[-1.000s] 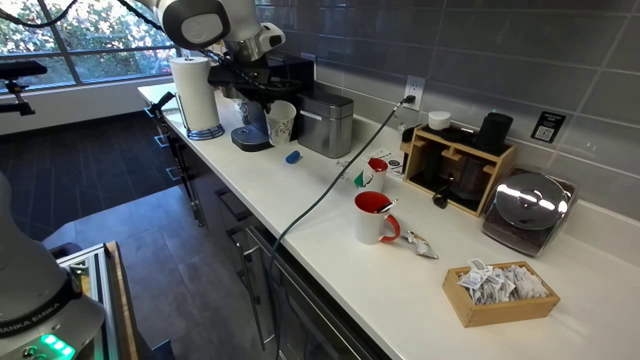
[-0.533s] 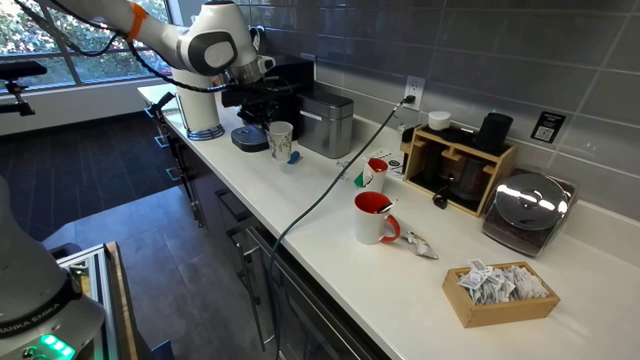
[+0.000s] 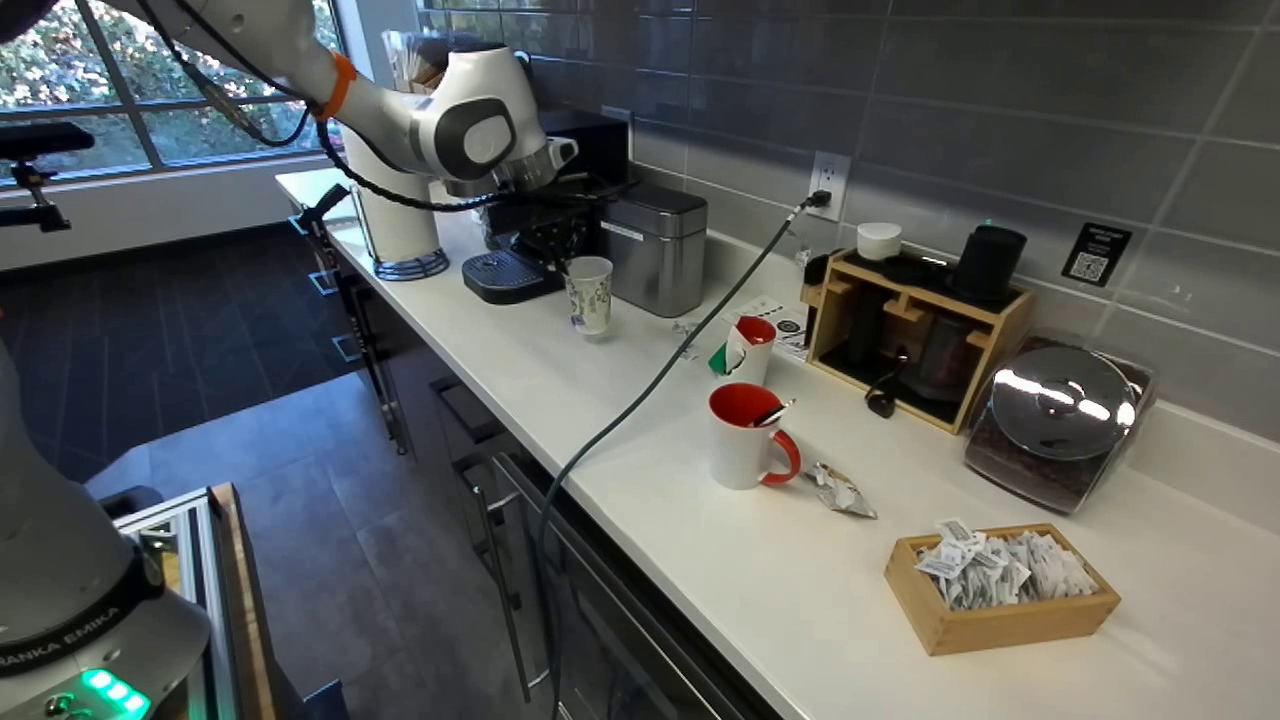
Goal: Move the cup to the left
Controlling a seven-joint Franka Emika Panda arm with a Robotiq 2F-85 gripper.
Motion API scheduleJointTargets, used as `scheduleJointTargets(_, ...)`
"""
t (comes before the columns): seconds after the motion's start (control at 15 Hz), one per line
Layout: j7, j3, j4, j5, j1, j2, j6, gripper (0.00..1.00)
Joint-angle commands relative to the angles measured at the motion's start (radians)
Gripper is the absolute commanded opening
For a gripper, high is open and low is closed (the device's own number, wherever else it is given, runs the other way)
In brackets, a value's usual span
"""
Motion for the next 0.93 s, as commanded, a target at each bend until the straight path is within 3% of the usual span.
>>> scheduleJointTargets(0.0,-0.007,0.018,0.063,0.013,-0.023,0.078,0.023,0.01)
scheduleJointTargets(0.27,-0.004,0.023,0.093,0.011,-0.040,0.116,0.025,0.01)
scheduleJointTargets(0.33,-0.003,0.026,0.097,0.017,-0.044,0.119,0.026,0.29)
scheduleJointTargets(0.47,-0.001,0.031,0.104,0.023,-0.050,0.120,0.020,0.36)
scheduleJointTargets(0.67,-0.021,0.053,0.105,0.065,-0.066,0.087,0.005,0.58)
scheduleJointTargets(0.8,-0.082,0.087,0.105,0.170,-0.095,0.035,-0.051,0.74)
scheduleJointTargets(0.87,-0.166,0.117,0.107,0.274,-0.123,0.004,-0.099,0.81)
